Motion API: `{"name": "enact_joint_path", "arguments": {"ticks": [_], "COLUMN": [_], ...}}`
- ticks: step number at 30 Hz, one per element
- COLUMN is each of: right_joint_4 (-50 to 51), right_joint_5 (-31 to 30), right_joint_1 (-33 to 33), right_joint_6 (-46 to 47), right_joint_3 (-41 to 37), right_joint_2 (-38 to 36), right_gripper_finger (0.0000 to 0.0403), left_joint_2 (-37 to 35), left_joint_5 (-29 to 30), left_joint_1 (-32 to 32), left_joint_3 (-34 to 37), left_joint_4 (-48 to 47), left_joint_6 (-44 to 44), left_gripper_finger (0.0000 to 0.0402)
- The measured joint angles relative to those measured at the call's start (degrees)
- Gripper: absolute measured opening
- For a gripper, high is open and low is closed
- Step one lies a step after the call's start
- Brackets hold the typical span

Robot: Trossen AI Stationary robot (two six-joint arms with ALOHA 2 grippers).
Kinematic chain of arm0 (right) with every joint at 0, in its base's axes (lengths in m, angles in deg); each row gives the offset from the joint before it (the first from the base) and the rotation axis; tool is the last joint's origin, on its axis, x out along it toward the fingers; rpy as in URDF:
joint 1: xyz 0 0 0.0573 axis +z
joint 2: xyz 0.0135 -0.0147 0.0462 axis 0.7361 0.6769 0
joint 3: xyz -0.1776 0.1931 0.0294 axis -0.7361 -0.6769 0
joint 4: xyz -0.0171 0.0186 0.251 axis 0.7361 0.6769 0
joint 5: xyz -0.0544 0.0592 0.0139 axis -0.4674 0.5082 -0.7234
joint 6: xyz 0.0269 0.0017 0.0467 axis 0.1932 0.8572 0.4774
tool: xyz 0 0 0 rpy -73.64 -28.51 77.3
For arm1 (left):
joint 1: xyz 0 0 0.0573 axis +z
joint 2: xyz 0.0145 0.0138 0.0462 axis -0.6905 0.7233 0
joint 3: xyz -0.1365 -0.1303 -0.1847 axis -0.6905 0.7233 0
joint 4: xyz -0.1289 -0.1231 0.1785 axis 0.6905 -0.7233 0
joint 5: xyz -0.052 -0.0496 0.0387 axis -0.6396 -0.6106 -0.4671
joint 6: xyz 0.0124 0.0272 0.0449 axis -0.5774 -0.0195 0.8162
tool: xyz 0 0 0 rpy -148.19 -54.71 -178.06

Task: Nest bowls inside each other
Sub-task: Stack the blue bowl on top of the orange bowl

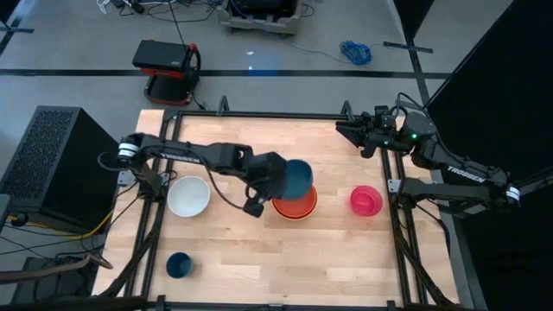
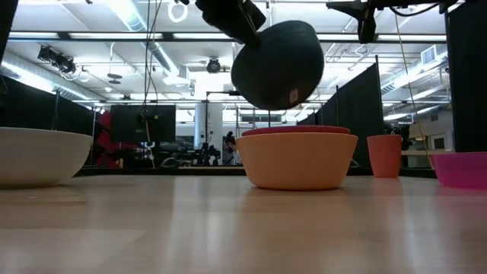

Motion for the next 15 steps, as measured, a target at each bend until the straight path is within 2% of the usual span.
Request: {"name": "enact_joint_path", "arguments": {"ticks": [6, 15], "right_joint_4": [0.00, 0.12], "right_joint_5": [0.13, 0.97], "right_joint_1": [0.00, 0.00], "right_joint_6": [-0.27, -0.15], "right_joint_3": [0.00, 0.00], "right_joint_2": [-0.05, -0.05], "right_gripper_finger": [0.0119, 0.0123], "left_joint_2": [2.69, 5.23], "left_joint_5": [1.32, 2.22], "left_joint_1": [-2.20, -2.25], "left_joint_3": [-0.69, -0.69], "left_joint_4": [-1.62, -1.22], "left_joint_6": [2.47, 5.63], "left_gripper_finger": [0.0000, 0.0000]}}
